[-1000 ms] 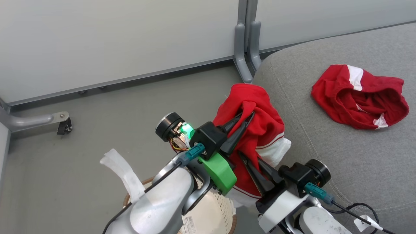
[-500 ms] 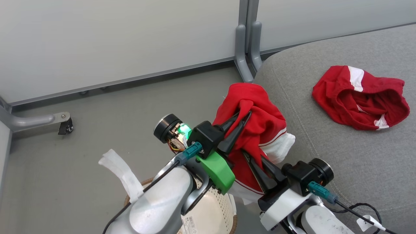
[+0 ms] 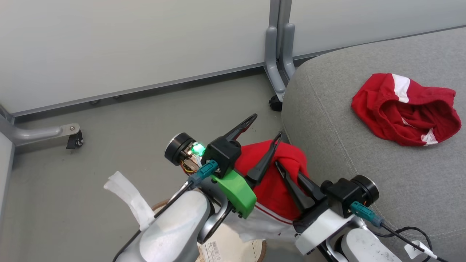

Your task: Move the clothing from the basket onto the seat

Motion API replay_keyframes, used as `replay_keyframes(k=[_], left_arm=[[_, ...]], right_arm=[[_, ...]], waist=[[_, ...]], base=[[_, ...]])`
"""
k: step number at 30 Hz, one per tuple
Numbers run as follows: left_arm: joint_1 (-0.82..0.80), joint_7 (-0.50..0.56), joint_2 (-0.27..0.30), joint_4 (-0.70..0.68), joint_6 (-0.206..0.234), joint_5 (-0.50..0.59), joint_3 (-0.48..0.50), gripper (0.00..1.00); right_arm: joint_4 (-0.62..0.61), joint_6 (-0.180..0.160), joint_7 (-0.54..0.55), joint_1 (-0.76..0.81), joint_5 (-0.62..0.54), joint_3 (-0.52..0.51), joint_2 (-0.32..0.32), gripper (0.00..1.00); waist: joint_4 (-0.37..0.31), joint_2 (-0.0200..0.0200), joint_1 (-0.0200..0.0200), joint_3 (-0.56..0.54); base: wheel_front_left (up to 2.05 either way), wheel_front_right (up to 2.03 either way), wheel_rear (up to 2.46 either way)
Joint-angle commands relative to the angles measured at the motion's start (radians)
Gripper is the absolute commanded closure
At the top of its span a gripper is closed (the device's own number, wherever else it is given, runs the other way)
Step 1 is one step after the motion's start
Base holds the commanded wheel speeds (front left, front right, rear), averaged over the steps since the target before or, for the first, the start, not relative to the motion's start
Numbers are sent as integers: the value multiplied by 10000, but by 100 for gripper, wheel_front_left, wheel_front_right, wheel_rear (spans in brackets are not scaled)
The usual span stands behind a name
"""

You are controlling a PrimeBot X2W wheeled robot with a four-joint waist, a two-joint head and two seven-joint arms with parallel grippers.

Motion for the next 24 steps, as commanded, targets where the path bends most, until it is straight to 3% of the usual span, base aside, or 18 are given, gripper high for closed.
replay_keyframes(k=[1, 16, 24], left_arm=[[180, -12, 115, -1, 98, -81, 73, 0], [1598, -377, 1018, -558, 963, -479, 716, 0], [2377, -831, 1352, -936, 1564, -528, 1072, 0]], right_arm=[[-83, -18, -33, 84, -93, -61, -32, 100], [-503, -18, -33, 363, -423, -692, 12, 100], [-1036, -18, -33, 541, -774, -1450, 174, 100]], waist=[[0, 0, 0, 4], [-163, 0, 0, 132], [-938, 0, 0, 465]], base=[[0, 0, 0], [0, 0, 0], [0, 0, 0]])
